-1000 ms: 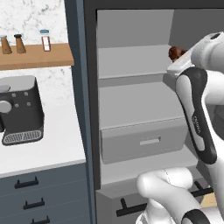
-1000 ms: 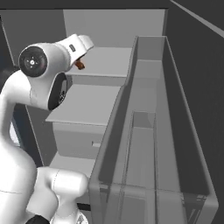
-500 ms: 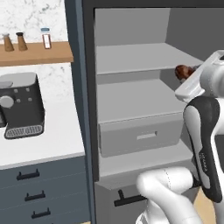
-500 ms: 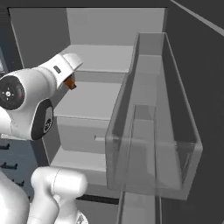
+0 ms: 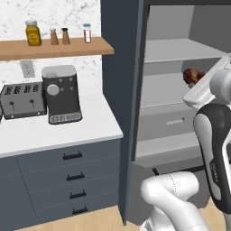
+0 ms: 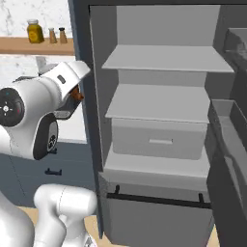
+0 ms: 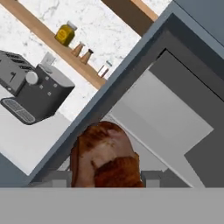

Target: Place one cucumber and one chicken drumstick in each tupperware on the nearby counter, to pack two identical lunches.

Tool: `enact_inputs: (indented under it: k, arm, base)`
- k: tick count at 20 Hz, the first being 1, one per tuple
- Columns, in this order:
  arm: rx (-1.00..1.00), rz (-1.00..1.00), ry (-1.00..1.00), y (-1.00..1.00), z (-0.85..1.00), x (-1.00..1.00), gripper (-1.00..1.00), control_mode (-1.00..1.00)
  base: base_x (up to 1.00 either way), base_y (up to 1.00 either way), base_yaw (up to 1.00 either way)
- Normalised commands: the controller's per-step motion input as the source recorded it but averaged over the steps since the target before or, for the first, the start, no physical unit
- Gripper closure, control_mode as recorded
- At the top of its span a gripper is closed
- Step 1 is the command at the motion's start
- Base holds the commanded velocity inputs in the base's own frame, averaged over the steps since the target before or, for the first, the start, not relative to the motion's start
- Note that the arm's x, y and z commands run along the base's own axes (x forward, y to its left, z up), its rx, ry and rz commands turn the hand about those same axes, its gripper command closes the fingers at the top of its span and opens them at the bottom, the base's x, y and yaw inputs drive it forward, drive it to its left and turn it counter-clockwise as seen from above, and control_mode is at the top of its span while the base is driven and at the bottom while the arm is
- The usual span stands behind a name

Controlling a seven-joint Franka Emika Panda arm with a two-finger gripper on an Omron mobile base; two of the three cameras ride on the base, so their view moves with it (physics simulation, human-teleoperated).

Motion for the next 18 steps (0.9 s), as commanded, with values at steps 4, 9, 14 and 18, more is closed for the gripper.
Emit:
enact_inputs:
  k: [4, 9, 14, 18]
  arm:
    - [0.00, 0.00, 0.00, 0.00, 0.00, 0.00, 1.00, 1.00]
    - [0.00, 0.00, 0.00, 0.00, 0.00, 0.00, 1.00, 1.00]
    - [0.00, 0.00, 0.00, 0.00, 0.00, 0.00, 1.00, 1.00]
    - [0.00, 0.00, 0.00, 0.00, 0.00, 0.00, 1.00, 1.00]
  base:
    - [-0.25, 1.00, -0.03]
    - [-0.15, 1.00, -0.02]
    - [-0.09, 1.00, -0.01]
    - [-0.02, 1.00, -0.01]
